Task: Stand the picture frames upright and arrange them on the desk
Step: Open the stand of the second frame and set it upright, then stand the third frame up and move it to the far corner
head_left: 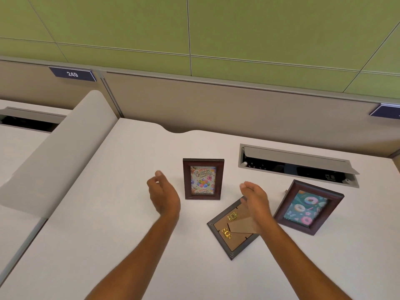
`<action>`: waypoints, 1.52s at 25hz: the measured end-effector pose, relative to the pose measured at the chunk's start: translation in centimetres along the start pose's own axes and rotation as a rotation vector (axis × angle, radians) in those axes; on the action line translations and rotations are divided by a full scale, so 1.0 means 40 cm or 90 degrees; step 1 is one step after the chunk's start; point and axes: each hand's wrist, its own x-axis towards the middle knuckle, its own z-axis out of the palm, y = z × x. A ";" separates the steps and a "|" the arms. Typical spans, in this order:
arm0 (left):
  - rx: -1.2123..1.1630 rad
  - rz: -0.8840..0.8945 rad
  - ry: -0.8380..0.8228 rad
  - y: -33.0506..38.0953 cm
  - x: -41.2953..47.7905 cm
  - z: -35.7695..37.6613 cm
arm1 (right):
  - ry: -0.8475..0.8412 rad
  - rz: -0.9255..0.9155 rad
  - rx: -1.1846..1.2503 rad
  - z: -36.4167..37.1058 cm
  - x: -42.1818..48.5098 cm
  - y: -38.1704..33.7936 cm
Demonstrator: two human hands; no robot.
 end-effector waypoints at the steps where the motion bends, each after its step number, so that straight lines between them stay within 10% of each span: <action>1: 0.008 -0.001 0.009 -0.022 -0.017 -0.011 | 0.029 0.012 -0.004 -0.027 -0.023 0.022; 17: 0.306 0.016 -0.477 -0.167 -0.251 -0.006 | 0.088 0.183 -0.019 -0.155 -0.211 0.286; 38: 0.322 -0.003 -0.464 -0.193 -0.301 -0.027 | 0.146 0.235 0.192 -0.145 -0.200 0.319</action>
